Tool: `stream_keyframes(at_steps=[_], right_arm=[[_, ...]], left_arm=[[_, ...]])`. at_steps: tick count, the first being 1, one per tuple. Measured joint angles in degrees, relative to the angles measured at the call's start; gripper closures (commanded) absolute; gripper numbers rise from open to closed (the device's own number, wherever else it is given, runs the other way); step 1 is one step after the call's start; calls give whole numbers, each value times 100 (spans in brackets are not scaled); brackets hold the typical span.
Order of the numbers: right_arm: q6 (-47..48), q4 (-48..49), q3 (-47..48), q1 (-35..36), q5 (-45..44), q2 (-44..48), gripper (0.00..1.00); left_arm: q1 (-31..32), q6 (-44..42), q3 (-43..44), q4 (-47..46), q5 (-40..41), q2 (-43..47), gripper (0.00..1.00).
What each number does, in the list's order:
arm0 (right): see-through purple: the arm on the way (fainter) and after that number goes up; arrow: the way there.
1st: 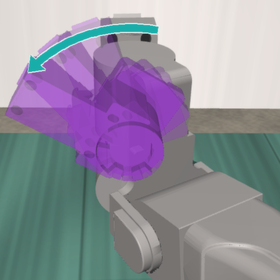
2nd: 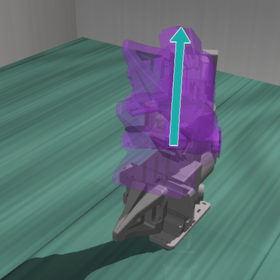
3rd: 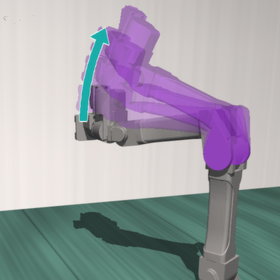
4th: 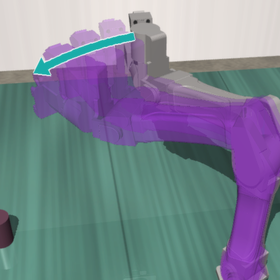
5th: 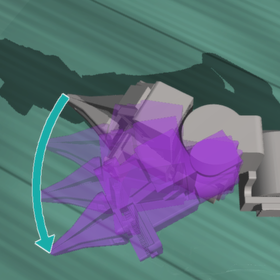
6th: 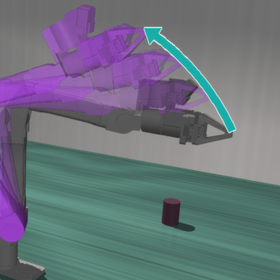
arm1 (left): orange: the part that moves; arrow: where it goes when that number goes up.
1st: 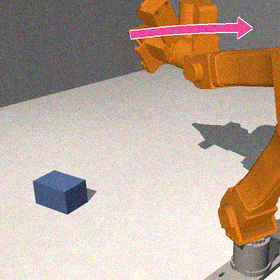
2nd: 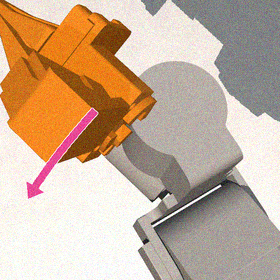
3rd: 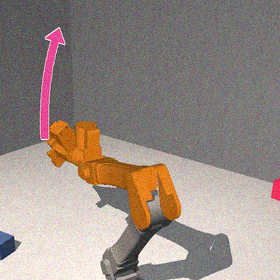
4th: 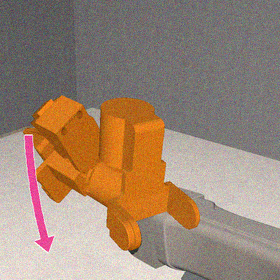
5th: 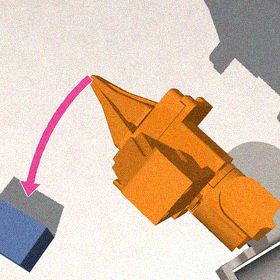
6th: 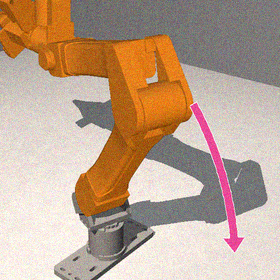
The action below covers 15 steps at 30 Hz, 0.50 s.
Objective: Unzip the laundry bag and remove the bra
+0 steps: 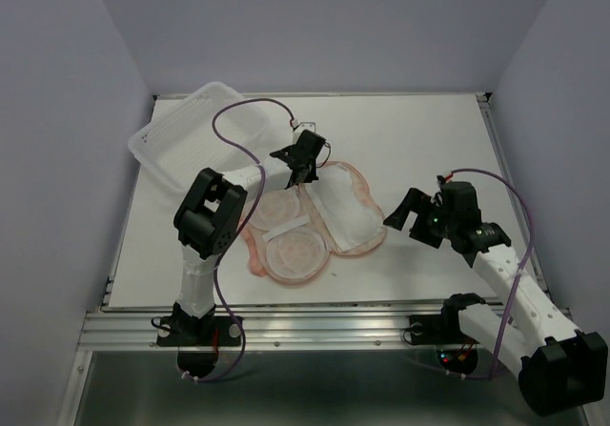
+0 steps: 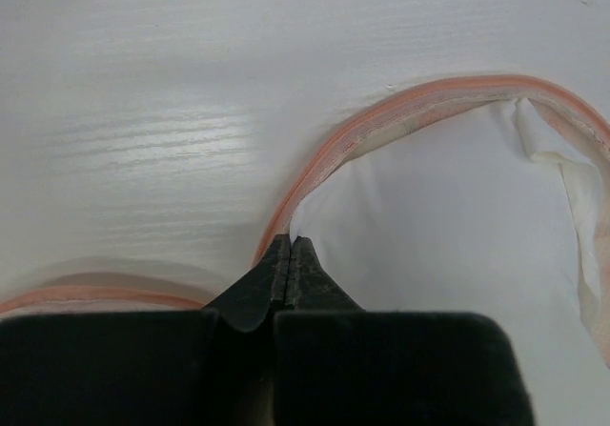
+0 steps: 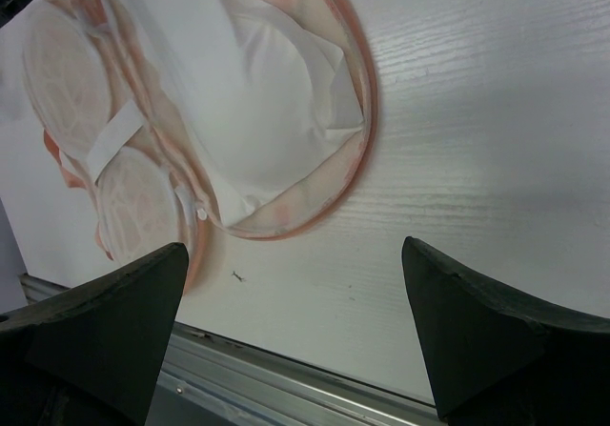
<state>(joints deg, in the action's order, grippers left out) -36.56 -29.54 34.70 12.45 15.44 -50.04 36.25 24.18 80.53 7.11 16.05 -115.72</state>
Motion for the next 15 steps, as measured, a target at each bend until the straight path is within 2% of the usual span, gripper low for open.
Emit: stream_keyframes(at_steps=[9, 15], right_arm=[[-42, 4, 0, 0, 0, -2, 0], [-39, 7, 0, 0, -2, 0, 0]], left_arm=[[0, -98, 0, 114, -107, 177, 100], [2, -125, 0, 247, -315, 1217, 100]])
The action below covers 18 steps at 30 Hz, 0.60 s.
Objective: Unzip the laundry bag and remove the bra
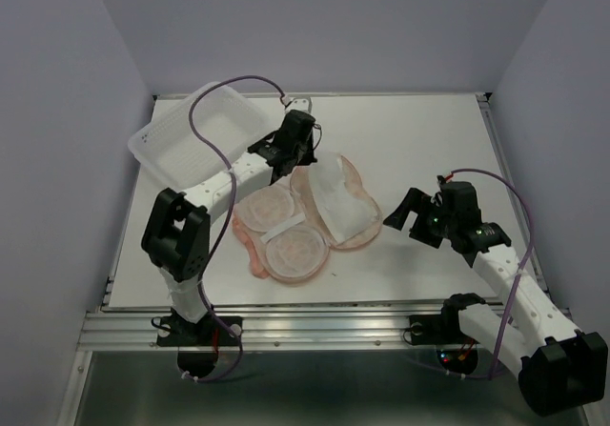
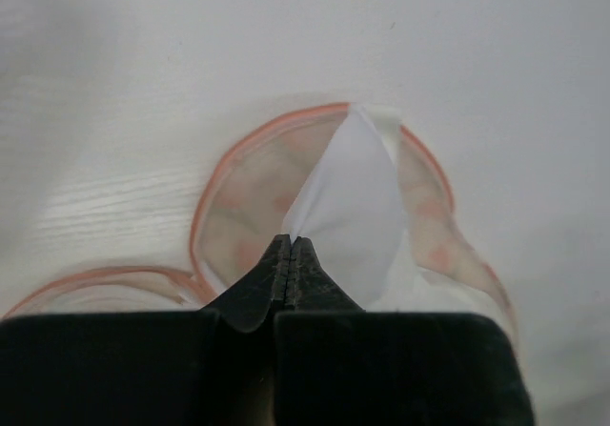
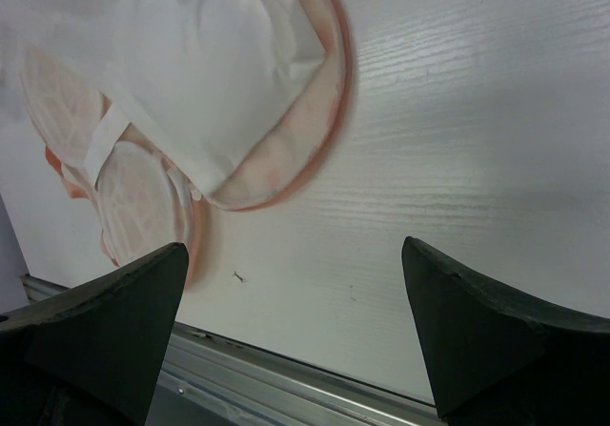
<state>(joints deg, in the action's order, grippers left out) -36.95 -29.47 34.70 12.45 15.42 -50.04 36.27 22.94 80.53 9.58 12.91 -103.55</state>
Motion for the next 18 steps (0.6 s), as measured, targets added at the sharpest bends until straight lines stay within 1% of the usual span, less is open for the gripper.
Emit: stream_keyframes(at_steps=[2, 6, 11, 15, 18], right_arm=[[2, -2, 0, 0, 0, 0, 0], [2, 7, -11, 0, 0, 26, 0], [2, 26, -83, 0, 0, 52, 0], [7, 33, -83, 0, 0, 52, 0], [9, 35, -83, 0, 2, 50, 0]], left_arm=[[0, -9, 2, -22, -122, 472, 100], [0, -24, 83, -4, -367, 1064, 100], [0, -50, 431, 122, -472, 1523, 100], [-4, -76, 931, 232, -452, 1808, 100], [-120, -101, 1486, 323, -433, 1932, 100]])
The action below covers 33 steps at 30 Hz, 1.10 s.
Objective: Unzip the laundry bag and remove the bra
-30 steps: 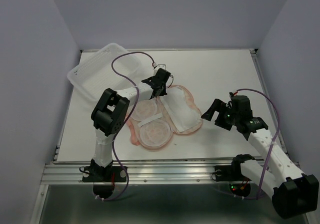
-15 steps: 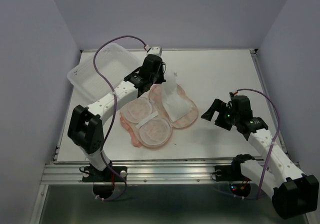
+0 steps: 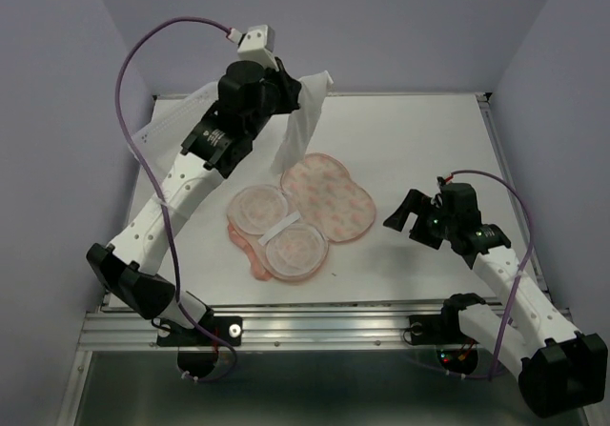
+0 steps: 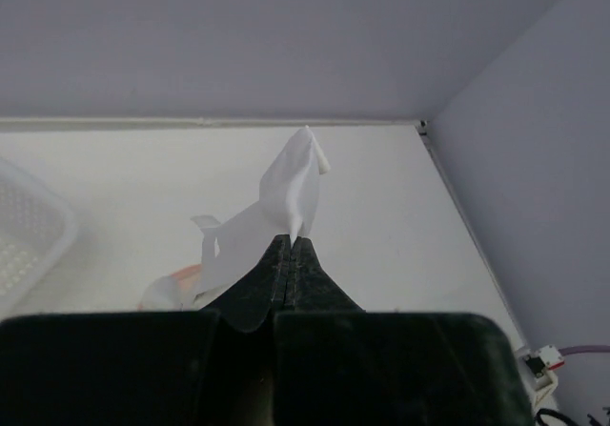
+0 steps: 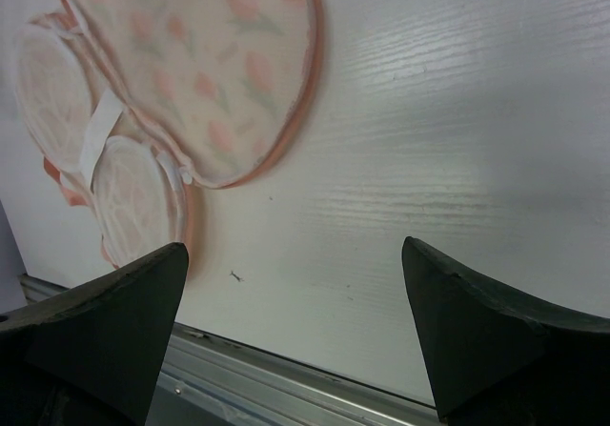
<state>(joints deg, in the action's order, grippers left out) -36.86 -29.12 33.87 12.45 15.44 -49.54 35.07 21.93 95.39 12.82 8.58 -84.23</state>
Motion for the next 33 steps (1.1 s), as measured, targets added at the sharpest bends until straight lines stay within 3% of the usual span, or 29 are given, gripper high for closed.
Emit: stream_keyframes(at_steps=[5, 12, 23, 33], right_arm=[[2, 0, 0, 0, 7, 0, 0], [103, 2, 0, 0, 116, -31, 0], [234, 7, -2, 0, 378, -87, 0], [304, 17, -7, 0, 455, -280, 0]], left_arm=[[-527, -85, 920, 76, 177, 0, 100], [-1403, -170, 1432, 74, 522, -133, 100], [-2664, -13, 1300, -42, 966, -619, 100], [-2949, 684, 1405, -369, 896, -1676, 100]])
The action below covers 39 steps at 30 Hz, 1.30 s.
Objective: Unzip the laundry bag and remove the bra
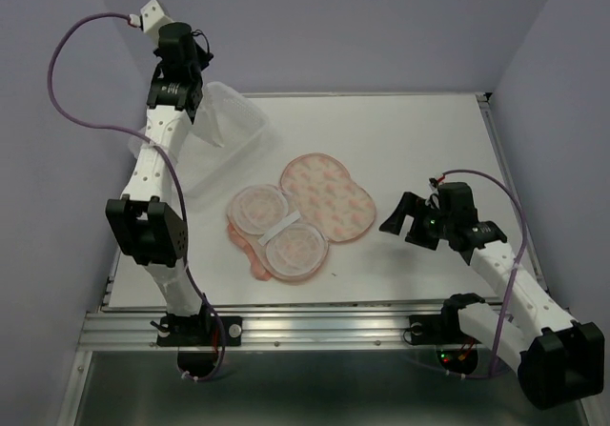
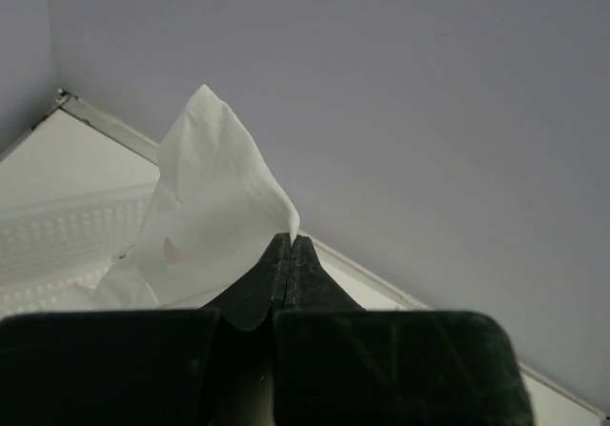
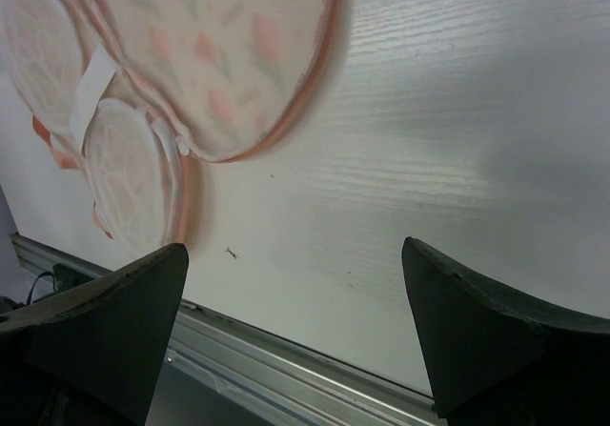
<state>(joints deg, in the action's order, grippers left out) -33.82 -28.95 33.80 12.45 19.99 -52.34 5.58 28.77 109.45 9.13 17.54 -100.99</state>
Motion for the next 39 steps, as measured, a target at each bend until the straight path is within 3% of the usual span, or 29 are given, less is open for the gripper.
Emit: stream_keyframes(at_steps=[5, 12, 17, 24, 25, 27, 28, 29, 30, 31, 32, 34, 39], right_arm=[[33, 20, -26, 0, 2, -24, 0], [125, 61, -98, 0, 44, -87, 0], [210, 136, -98, 0, 136, -256, 0], [337, 264, -98, 0, 284, -590, 0], [361, 269, -98, 0, 299, -616, 0], [389, 280, -96, 0, 308, -645, 0], [409, 284, -96, 0, 315, -658, 0], [426, 284, -96, 0, 319, -664, 0], [439, 284, -96, 0, 319, -667, 0], [452, 286, -96, 0, 321, -667, 0], [470, 286, -96, 0, 321, -667, 0], [492, 284, -90, 0, 321, -667, 0], [514, 284, 87, 0, 291, -881, 1]], left_arm=[[-9, 660, -601, -435, -162, -221, 100], [-55, 1320, -3375, -1862, 136, 472, 100], [-136, 1416, -4741, -2304, 562, 1093, 100], [-431, 1478, -5440, -2588, 911, 1381, 100], [-466, 1478, -5486, -2581, 964, 1397, 97], [-555, 1475, -5576, -2549, 1040, 1462, 79], [-614, 1456, -5611, -2514, 1075, 1515, 67], [-651, 1488, -5643, -2472, 1110, 1580, 44], [-684, 1506, -5676, -2435, 1143, 1657, 33], [-702, 1532, -5705, -2400, 1176, 1733, 16], [-719, 1526, -5729, -2371, 1182, 1792, 9], [-763, 1545, -5768, -2258, 1222, 1998, 1], [-767, 1381, -5770, -1943, 1178, 2623, 1]])
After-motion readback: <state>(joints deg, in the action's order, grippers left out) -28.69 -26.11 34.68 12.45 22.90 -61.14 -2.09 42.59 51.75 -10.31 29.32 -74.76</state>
